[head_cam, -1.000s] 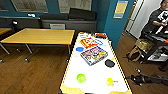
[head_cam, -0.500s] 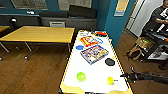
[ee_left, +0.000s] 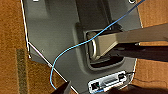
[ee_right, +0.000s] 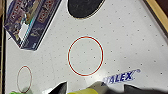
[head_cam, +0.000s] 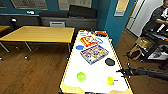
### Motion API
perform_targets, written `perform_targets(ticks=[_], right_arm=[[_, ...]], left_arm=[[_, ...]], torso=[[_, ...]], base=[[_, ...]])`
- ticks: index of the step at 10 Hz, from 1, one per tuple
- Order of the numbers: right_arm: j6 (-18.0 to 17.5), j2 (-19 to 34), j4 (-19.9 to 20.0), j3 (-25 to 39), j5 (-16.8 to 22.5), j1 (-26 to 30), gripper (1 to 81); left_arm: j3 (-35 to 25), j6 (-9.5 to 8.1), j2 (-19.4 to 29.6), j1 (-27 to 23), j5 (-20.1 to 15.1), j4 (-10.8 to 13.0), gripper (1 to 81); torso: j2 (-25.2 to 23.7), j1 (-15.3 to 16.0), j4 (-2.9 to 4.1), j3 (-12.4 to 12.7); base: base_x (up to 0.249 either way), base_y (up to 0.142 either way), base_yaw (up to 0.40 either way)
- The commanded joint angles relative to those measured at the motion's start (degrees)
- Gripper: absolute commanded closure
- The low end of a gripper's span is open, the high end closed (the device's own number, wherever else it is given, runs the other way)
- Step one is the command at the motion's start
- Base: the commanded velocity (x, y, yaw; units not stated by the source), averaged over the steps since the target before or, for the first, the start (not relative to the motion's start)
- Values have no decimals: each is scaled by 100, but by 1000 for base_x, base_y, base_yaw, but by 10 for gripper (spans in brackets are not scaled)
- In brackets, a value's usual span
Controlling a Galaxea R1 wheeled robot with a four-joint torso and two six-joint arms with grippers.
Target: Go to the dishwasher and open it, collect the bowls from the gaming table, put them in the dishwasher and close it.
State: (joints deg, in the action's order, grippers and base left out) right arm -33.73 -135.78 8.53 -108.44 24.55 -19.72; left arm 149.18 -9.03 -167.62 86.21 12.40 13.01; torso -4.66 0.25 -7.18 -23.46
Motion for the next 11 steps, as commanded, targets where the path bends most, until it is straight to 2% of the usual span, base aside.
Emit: perform_targets(ticks=[1, 3, 11], right_arm=[[-11, -207, 140, -458, 199, 543, 10], [-11, -347, 131, -687, 173, 395, 10], [-11, -462, 122, -696, 85, 420, 10]], left_arm=[[-20, -2, 26, -47, -317, -61, 10], [-20, -2, 26, -47, -326, -53, 10], [-20, -2, 35, -47, -335, -61, 10]], torso=[[0, 0, 0, 0], [0, 0, 0, -2], [0, 0, 0, -2]], base=[[0, 0, 0], [0, 0, 0], [0, 0, 0]])
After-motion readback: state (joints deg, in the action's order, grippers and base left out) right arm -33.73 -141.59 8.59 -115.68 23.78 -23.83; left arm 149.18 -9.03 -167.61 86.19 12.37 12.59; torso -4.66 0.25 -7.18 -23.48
